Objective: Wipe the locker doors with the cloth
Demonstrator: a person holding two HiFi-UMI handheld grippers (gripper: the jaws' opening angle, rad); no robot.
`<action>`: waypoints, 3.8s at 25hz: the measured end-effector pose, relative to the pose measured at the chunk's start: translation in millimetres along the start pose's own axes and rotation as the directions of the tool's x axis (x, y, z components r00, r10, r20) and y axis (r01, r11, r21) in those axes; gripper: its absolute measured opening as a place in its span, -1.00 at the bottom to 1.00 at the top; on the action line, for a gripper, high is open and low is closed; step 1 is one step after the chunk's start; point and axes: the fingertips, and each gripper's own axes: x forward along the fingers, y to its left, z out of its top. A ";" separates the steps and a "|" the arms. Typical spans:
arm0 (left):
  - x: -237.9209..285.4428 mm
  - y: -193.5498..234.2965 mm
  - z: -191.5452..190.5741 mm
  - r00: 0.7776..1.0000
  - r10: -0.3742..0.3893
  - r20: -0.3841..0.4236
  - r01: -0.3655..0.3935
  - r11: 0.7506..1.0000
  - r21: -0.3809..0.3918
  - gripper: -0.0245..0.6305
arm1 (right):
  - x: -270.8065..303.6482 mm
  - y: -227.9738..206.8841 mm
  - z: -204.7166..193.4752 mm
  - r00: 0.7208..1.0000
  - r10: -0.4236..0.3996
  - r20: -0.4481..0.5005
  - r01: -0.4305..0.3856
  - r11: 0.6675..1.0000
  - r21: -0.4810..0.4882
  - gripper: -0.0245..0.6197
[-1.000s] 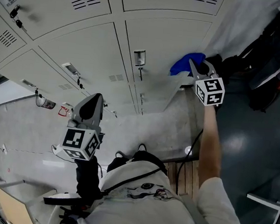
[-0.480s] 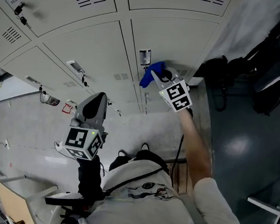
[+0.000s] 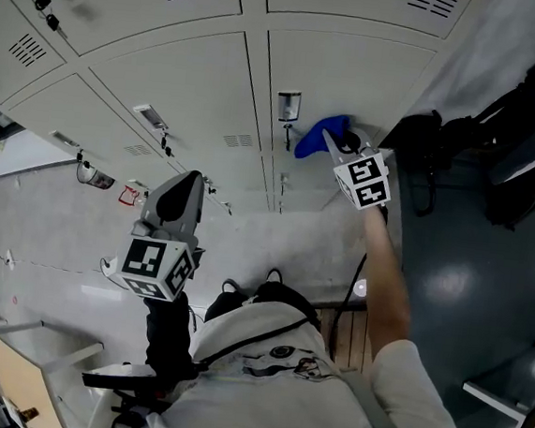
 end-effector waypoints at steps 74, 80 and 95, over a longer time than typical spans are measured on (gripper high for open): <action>-69.0 -42.7 -30.5 0.985 -0.175 -0.002 0.175 0.985 -0.004 -0.93 | -156.6 91.0 28.9 0.968 -0.213 0.134 0.150 0.916 0.372 -0.81; -184.7 -17.3 -61.3 0.988 -0.154 0.016 0.155 0.987 -0.050 -0.93 | -206.8 234.5 77.7 0.962 -0.182 0.204 0.080 0.901 0.427 -0.81; -368.2 -63.9 -104.4 0.992 -0.122 0.020 0.123 0.990 -0.074 -0.93 | -321.8 412.9 113.0 0.963 -0.090 0.255 -0.014 0.925 0.380 -0.81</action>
